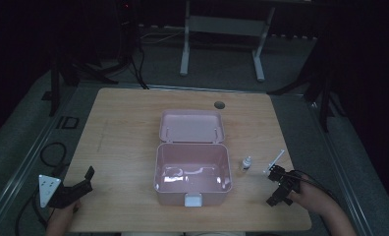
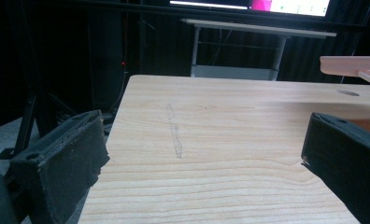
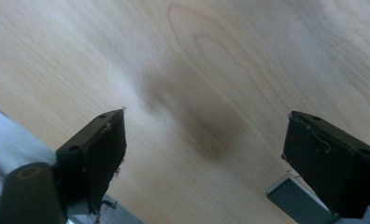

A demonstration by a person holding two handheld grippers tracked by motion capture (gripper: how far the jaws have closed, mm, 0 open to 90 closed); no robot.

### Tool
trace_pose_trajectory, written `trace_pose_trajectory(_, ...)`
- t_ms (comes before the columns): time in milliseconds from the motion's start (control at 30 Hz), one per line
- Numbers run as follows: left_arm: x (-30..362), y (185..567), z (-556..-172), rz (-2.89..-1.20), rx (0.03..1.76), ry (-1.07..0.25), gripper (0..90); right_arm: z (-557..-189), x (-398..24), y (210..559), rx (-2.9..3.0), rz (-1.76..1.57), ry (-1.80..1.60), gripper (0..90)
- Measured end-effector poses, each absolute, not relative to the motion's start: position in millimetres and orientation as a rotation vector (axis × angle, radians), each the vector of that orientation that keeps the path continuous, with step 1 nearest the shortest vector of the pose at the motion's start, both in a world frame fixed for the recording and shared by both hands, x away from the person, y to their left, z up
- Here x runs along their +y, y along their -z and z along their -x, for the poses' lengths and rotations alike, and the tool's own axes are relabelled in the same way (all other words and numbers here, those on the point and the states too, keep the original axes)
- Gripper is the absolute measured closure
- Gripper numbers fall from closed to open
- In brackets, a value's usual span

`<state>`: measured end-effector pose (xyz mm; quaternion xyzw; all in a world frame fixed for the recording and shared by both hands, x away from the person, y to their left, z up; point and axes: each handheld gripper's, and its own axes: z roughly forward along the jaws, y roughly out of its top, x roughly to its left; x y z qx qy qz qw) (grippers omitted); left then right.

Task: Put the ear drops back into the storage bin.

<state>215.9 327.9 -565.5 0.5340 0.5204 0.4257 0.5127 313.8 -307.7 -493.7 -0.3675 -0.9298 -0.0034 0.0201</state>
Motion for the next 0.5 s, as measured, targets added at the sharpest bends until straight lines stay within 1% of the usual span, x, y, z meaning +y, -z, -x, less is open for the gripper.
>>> trace_pose_trajectory(133, 327.9, 565.5, -216.0, -1.284, 1.251, -1.024, 0.4, -312.3, -301.9, 496.2, -2.873, 1.041, -0.135, 13.7)
trace_pose_trajectory(300, 328.0, 565.5, -216.0, -1.285, 1.250, -1.022, 0.4, -315.3, -297.0, 496.3, -2.827, 1.026, -0.183, 13.5)
trace_pose_trajectory(500, 328.0, 565.5, -215.9, -1.284, 1.251, -1.023, 0.4, -324.6, -294.5, 492.4, -2.876, 1.018, -0.159, 13.4)
